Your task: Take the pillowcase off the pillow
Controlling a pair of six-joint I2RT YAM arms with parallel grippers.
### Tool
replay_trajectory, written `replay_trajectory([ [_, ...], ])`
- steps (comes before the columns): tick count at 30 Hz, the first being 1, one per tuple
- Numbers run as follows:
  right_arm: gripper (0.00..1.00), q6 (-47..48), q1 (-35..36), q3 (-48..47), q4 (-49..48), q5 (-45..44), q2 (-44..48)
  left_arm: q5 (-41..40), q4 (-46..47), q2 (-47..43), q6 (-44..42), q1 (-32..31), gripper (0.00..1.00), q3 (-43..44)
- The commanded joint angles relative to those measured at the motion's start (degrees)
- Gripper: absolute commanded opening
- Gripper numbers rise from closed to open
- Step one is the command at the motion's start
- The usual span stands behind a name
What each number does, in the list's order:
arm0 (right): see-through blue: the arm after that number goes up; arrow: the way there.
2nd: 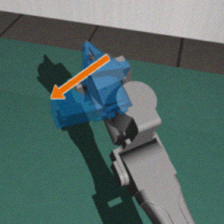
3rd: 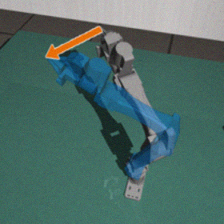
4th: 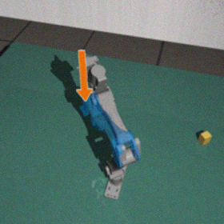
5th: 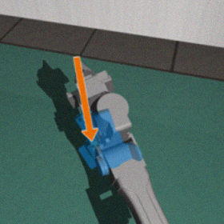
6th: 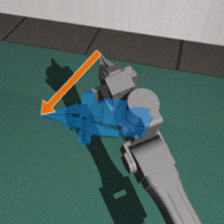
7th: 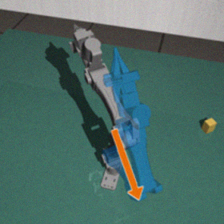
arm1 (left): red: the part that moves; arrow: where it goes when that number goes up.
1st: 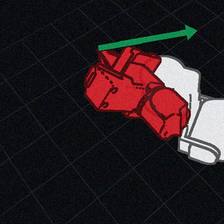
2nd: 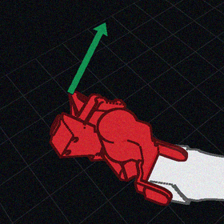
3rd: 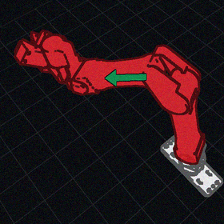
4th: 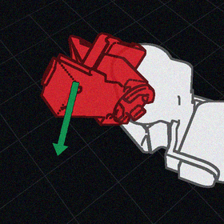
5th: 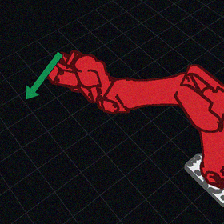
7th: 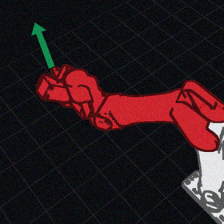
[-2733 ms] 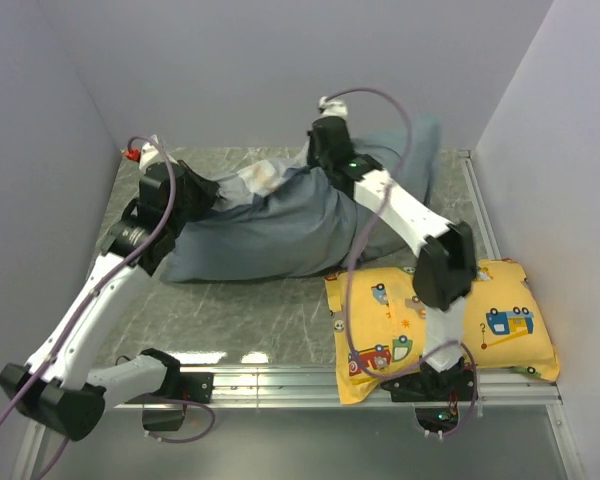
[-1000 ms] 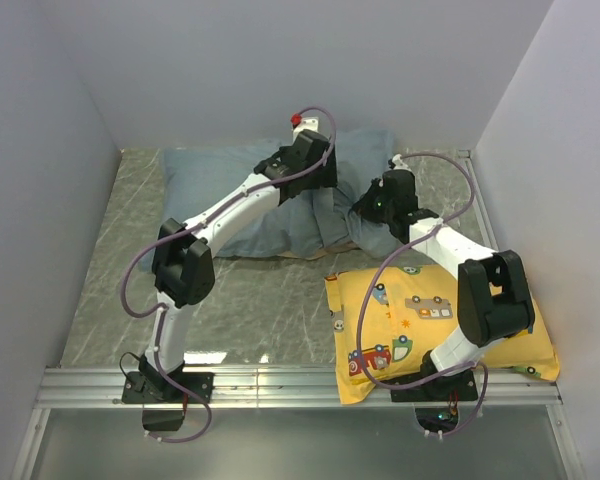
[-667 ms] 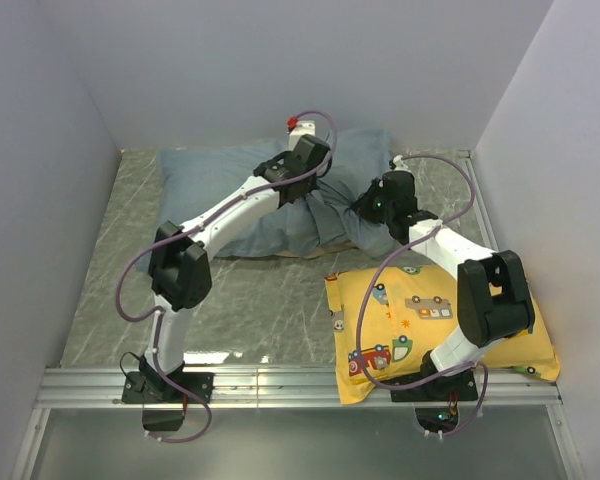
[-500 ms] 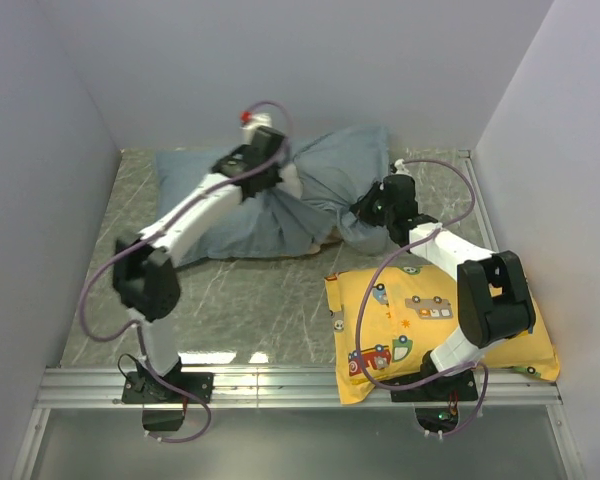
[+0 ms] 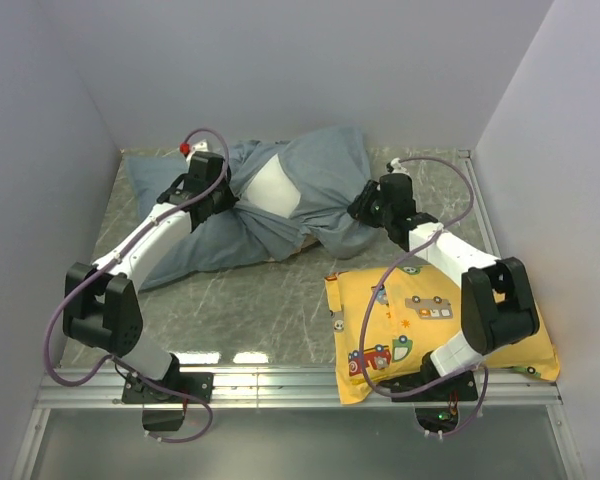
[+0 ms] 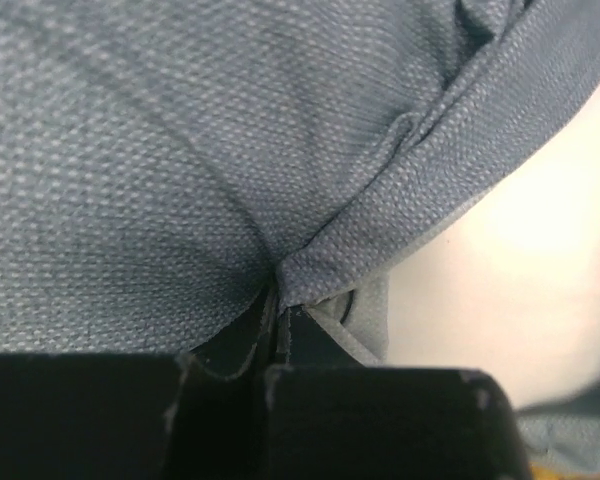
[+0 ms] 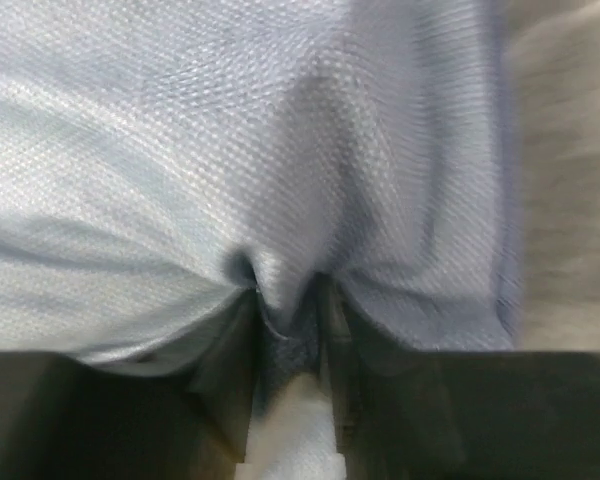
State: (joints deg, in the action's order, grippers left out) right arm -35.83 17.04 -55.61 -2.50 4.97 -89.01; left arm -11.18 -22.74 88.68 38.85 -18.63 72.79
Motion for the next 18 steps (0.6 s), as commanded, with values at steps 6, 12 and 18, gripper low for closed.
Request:
replay_trajectory([
  [6, 0.78, 13.1, 15.5, -15.2, 18.0, -32.1, 6.8, 2.1, 8.6, 0.3, 6.5, 0.3, 0.00, -9.5],
  [12, 0.82, 18.6, 25.7, -31.5, 23.7, -33.7, -5.5, 2.4, 11.8, 0.6, 8.9, 0.3, 0.01, -12.2],
  [18, 0.79, 20.9, 27.3, -43.3, 30.5, -39.2, -18.8, 0.8, 11.2, 2.0, 9.8, 0.4, 0.00, -12.5],
])
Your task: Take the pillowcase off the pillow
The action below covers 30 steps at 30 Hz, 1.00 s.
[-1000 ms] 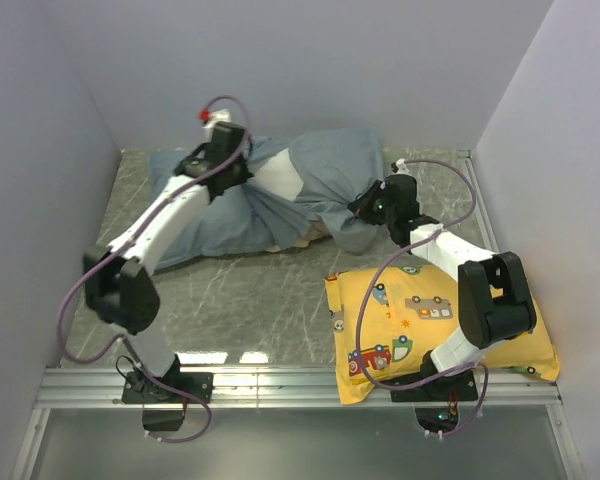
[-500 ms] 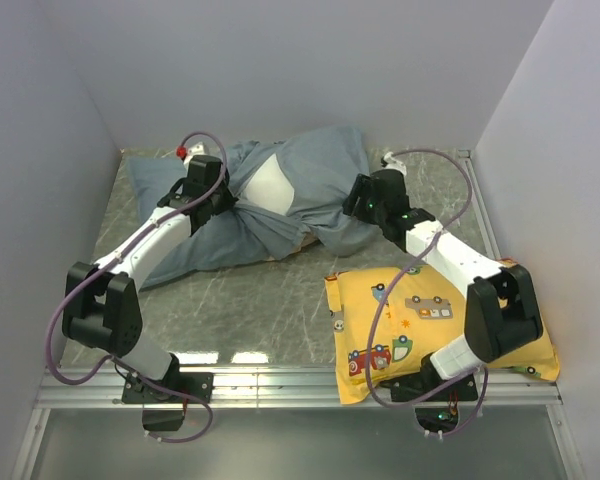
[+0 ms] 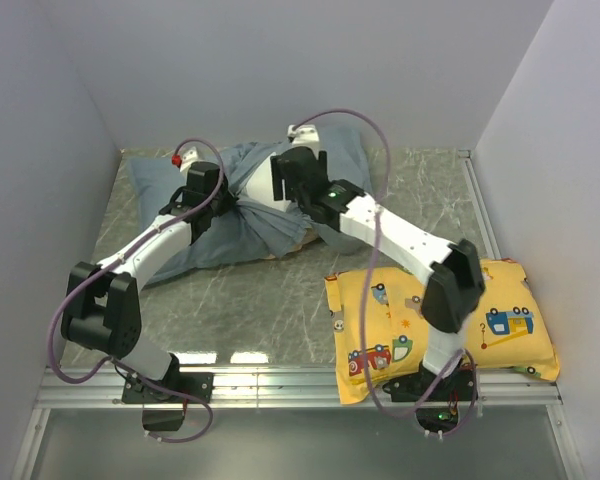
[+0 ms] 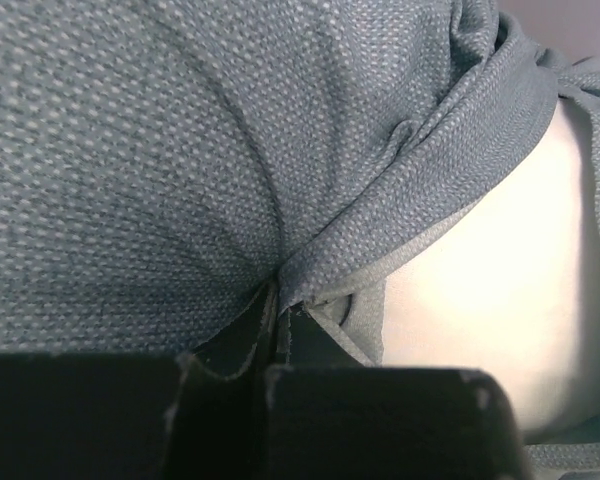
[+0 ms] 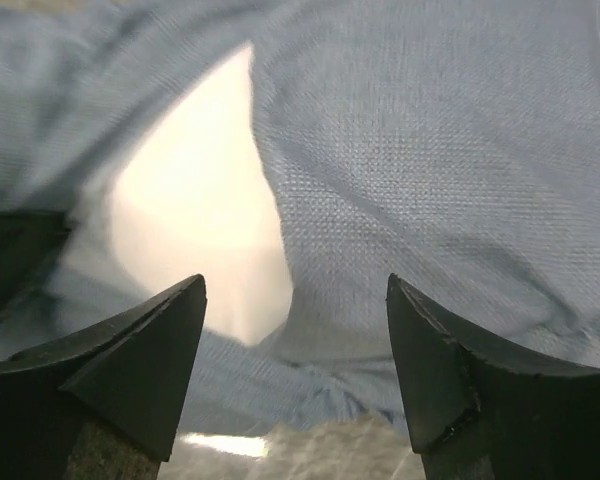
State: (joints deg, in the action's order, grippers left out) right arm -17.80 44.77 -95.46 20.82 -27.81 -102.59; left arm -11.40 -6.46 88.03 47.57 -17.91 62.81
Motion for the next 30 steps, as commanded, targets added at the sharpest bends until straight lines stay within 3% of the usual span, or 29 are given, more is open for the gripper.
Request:
replay_trajectory([
  [1, 0.77, 2.9, -0.9, -3.9, 8.8, -7.7, -6.0, 1.1, -4.9, 2.7, 1.4, -0.1, 0.00, -2.5],
  [2, 0.74, 2.9, -1.5, -3.8, 8.9, -9.3, -6.5, 1.1, -4.9, 2.6, 1.5, 0.1, 0.00, -2.6],
  [5, 0.49, 2.4, -4.8, -0.1, 7.8, -10.9, -5.1, 0.7, -5.7, 2.7, 1.9, 1.5, 0.00, -2.4],
  [6, 0.27, 1.9, -7.1, 2.9, 7.1, -11.5, -3.0, 0.6, -6.5, 3.1, 2.3, 2.2, 0.00, -2.1],
  [9, 0.01, -0.3, -11.8, 9.7, 4.8, -12.6, 1.8, 1.8, -8.5, 4.2, 4.5, 7.2, 0.00, -1.5],
  [13, 0.00, -4.8, -25.0, 18.4, 1.8, -4.6, 4.3, 4.1, -9.9, 4.9, 5.3, 15.5, 0.00, -0.7],
  [16, 0.00, -6.9, -29.1, 21.1, 0.5, 4.7, 1.3, 5.1, -9.7, 4.9, 5.6, 17.7, 0.00, -0.4],
  [18, 0.00, -7.1, -29.9, 20.6, -0.5, 9.2, -2.3, 6.3, -9.1, 5.7, 5.5, 17.7, 0.00, 0.3],
  [21, 0.00, -8.0, -30.4, 20.4, -3.4, 25.6, -6.3, 9.1, -8.0, 5.9, 4.2, 17.2, 0.00, 1.1],
  [26, 0.00, -12.0, -30.7, 25.8, -17.5, 47.4, -6.3, 4.9, -12.0, 5.1, -1.3, 11.3, 0.00, 5.6],
  [30, 0.00, -17.9, -30.7, 30.4, -29.1, 55.2, -3.2, 1.6, -15.4, 4.3, -5.4, 7.9, 0.13, 10.9],
])
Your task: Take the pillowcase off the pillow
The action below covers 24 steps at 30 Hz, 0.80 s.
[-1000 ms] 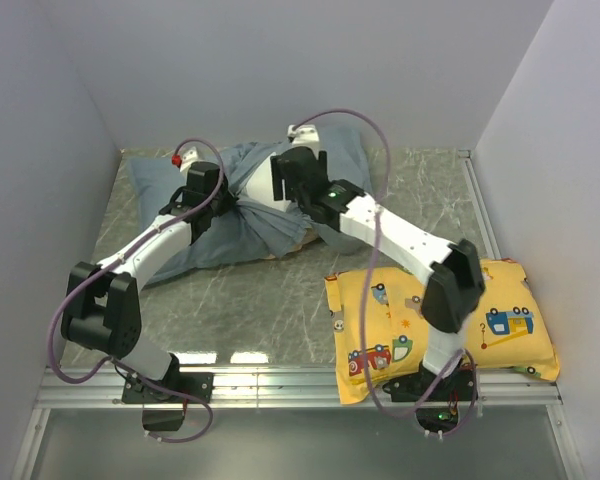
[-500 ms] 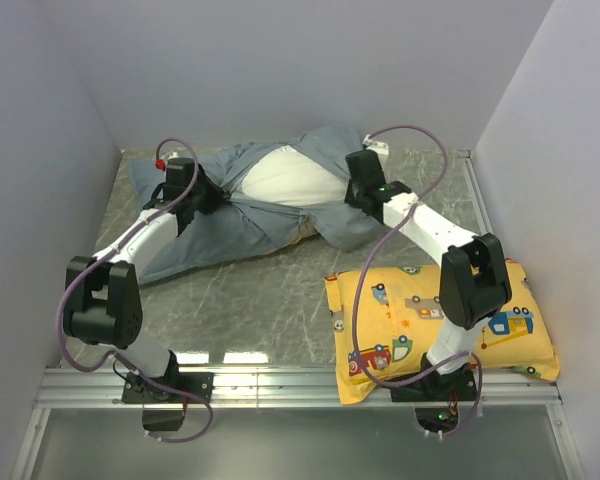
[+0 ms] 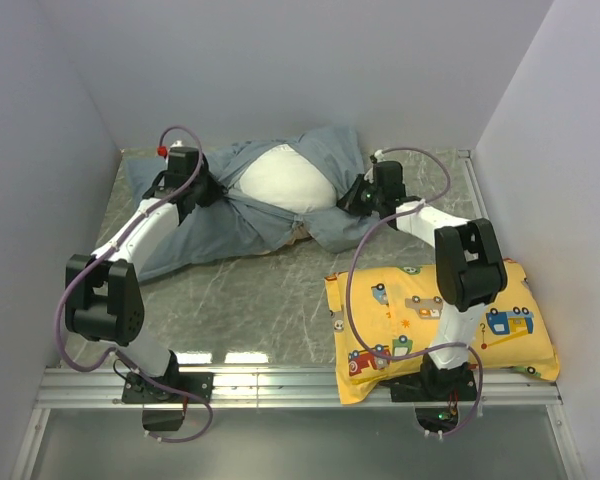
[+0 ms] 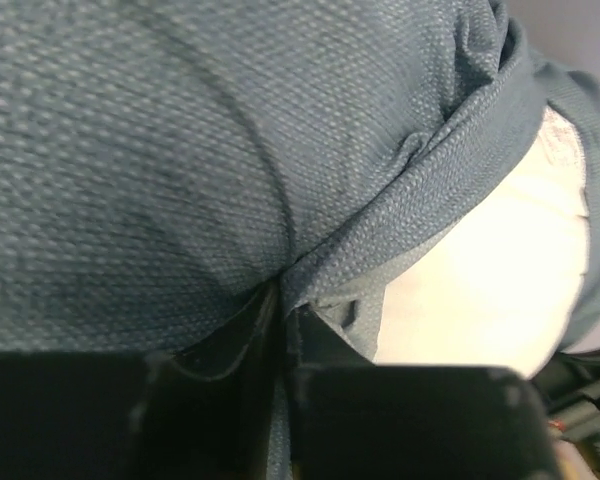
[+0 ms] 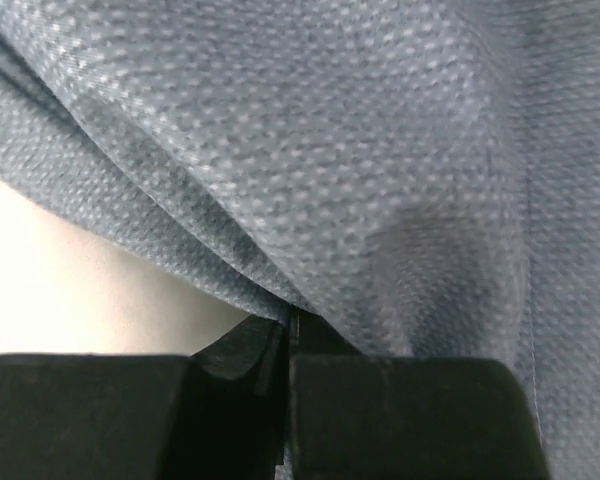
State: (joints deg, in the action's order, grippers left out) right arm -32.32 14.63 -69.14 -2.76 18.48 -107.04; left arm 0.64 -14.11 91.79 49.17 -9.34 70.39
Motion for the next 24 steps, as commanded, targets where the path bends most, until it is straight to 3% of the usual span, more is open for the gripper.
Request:
replay_trajectory([
  [1, 0.00, -4.2, -0.7, 4.7, -8.8, 9.9, 1.7, -12.3, -8.6, 0.5, -8.4, -1.9, 0.15, 4.3],
  [6, 0.00, -7.3, -0.7, 7.6, -14.6, 13.2, 4.1, -15.8, -12.7, 0.0, -12.6, -4.2, 0.42, 10.0],
  [9, 0.00, -7.4, -0.7, 8.3, -15.3, 13.2, 4.9, -16.1, -13.6, -0.6, -14.2, -4.7, 0.53, 12.1],
  [24, 0.00, -5.3, -0.3, 8.2, -12.2, 10.6, 8.0, -8.2, -11.9, 2.0, -19.7, -9.4, 0.77, 21.5],
])
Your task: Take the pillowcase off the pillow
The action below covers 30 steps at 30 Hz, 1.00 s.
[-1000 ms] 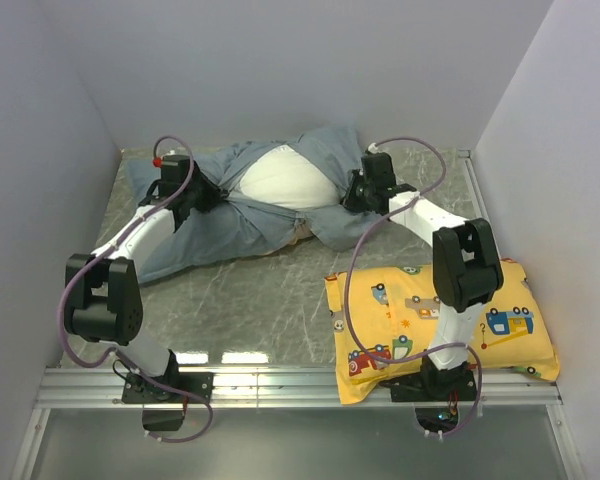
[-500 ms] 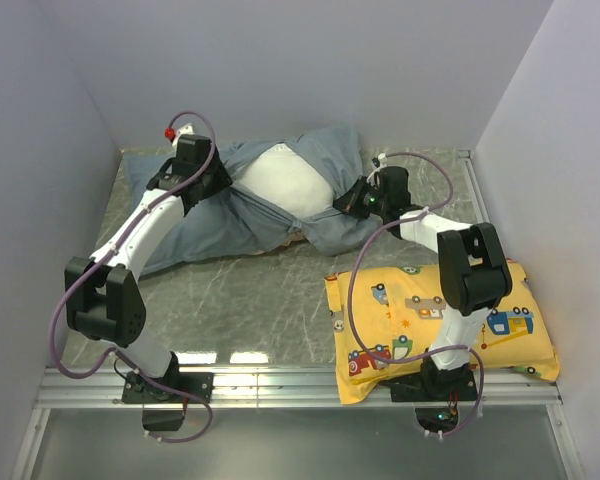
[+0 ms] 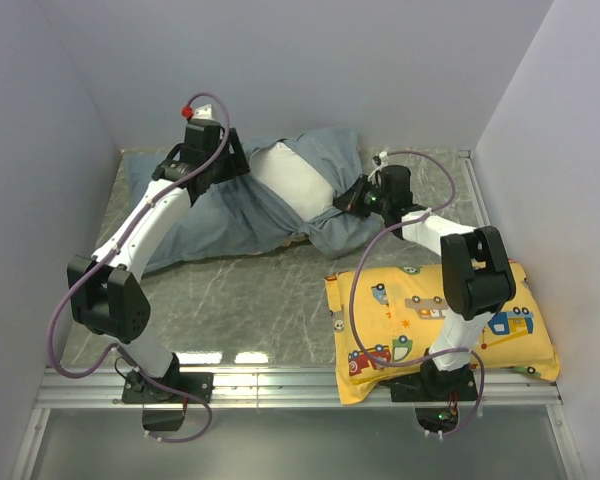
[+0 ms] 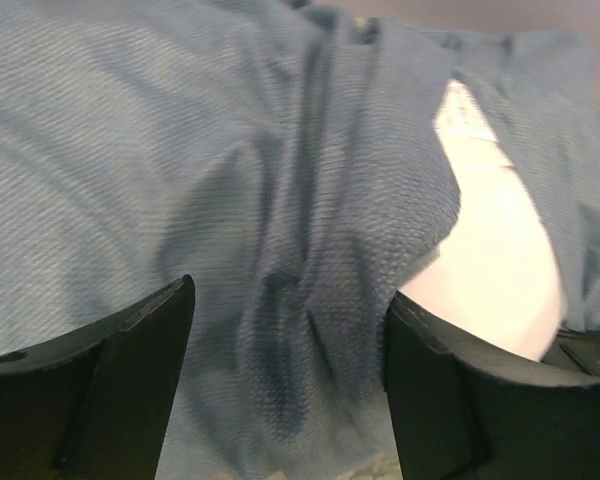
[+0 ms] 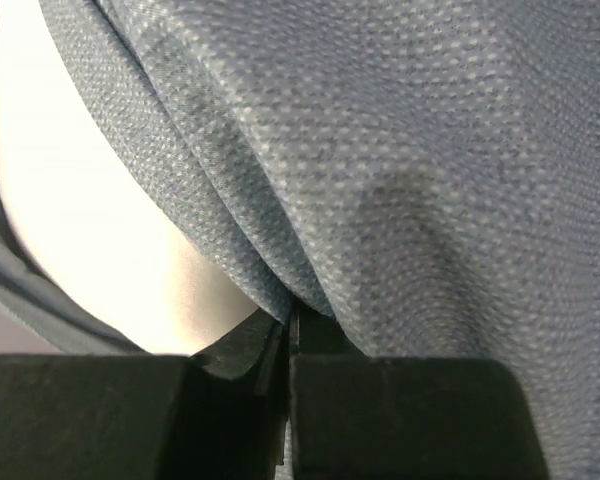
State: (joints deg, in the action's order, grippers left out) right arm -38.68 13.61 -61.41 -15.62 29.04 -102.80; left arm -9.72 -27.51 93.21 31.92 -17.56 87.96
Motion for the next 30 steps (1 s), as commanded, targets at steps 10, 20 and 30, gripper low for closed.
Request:
replay_trajectory([
  [10, 0.00, 2.2, 1.4, -0.3, 2.9, -1.2, 4.4, -1.6, 1.1, 1.1, -5.0, -4.8, 0.81, 10.2],
  [20, 0.00, 2.1, 1.8, -0.1, 2.7, -1.8, 3.9, -8.1, 1.5, 4.4, -7.0, -16.9, 0.84, 15.3],
  [30, 0.00, 1.9, 1.9, 0.7, 2.4, -1.4, 3.9, -19.4, -4.8, 22.4, -5.6, -25.3, 0.87, 25.2],
])
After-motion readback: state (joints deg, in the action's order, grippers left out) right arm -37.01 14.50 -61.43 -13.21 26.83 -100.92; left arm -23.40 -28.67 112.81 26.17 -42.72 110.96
